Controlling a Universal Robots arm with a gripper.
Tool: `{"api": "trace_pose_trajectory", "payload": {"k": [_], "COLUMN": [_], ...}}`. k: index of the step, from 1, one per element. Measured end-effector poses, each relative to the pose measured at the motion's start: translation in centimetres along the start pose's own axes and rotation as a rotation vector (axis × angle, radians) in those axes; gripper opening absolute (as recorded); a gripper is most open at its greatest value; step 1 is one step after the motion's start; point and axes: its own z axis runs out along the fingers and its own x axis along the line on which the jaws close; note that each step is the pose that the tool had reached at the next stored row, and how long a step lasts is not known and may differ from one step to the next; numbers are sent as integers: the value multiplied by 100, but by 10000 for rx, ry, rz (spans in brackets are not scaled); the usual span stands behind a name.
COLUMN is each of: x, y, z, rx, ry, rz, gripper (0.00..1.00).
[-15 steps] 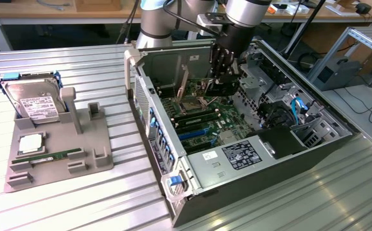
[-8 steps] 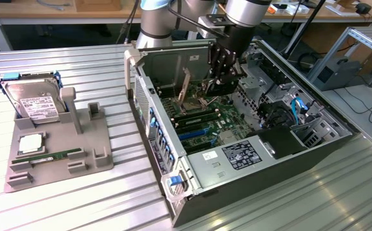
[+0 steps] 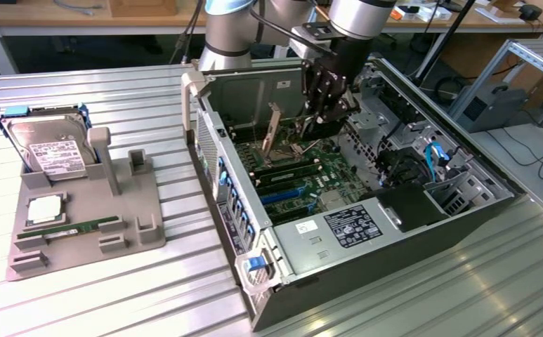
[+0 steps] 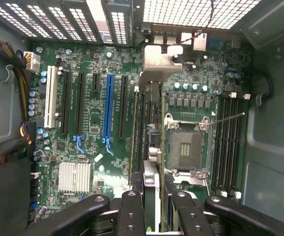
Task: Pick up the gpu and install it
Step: 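Insert the gpu into the slot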
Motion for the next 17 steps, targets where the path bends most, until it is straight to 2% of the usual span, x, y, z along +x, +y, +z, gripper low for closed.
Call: {"api": "trace_pose_trajectory", "payload": {"k": [3, 5, 6, 7, 8, 9, 11, 17], "x": [2, 58, 106, 147, 195, 249, 348, 465], "y": [0, 12, 22, 30, 38, 47, 74, 114], "z": [0, 0, -1, -1, -2, -2, -2, 11], "rx": [0, 0, 6, 27, 50, 59, 61, 61], "ry": [-1, -3, -72, -343, -648, -759, -780, -781], "rz": [0, -1, -4, -16, -29, -34, -34, -35], "gripper": [27, 27, 27, 27, 27, 27, 27, 27]}}
